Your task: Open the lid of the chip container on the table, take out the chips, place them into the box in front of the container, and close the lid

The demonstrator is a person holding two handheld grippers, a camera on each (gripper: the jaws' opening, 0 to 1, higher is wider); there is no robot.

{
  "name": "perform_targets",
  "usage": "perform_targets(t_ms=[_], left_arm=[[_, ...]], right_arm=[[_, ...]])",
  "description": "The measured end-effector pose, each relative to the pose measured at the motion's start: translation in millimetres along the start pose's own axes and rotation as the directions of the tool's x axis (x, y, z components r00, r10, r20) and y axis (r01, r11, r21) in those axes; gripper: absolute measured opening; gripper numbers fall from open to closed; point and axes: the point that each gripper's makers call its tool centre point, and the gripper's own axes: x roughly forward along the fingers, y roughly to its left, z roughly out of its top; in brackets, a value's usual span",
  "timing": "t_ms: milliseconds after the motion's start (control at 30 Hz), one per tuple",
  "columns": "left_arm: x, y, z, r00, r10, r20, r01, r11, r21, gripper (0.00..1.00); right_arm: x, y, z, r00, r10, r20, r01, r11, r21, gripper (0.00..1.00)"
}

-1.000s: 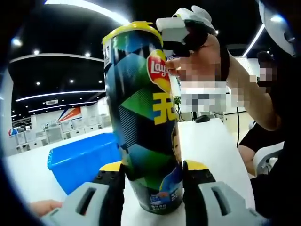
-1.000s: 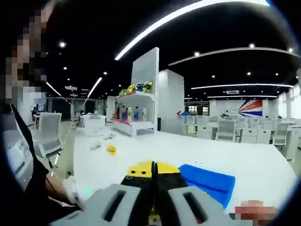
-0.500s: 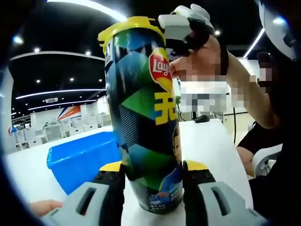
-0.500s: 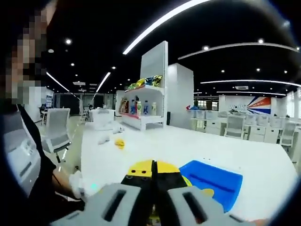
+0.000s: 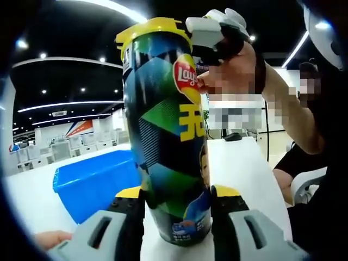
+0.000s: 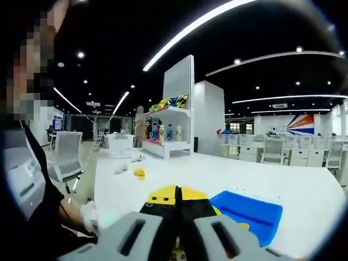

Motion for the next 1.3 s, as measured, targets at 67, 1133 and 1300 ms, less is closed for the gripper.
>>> perform_targets(t_ms=[67,1133,1300], left_arm=[[0,-0.1,-0.1,1.0,0.0,-0.001,0.0,1.0,0.001,0.48],[-3,1.3,-3.6,0.999,0.027,-0.042,-0.026,1.0,0.002,0.47],[-10,5.3,1.6,0.999,0.019,-0.027,-0.021,0.998,-0.055,0.48]], right_arm=[[0,0,0.5,1.0,-0.005,0.007,0.005,1.0,-0.001,0.01],[-1,8,11.1,0.993,0.045,0.107,-0.043,0.999,-0.02,0.36],[-4,-2,10.9,0.995,-0.017,0.095,0.021,0.999,-0.049,0.52]])
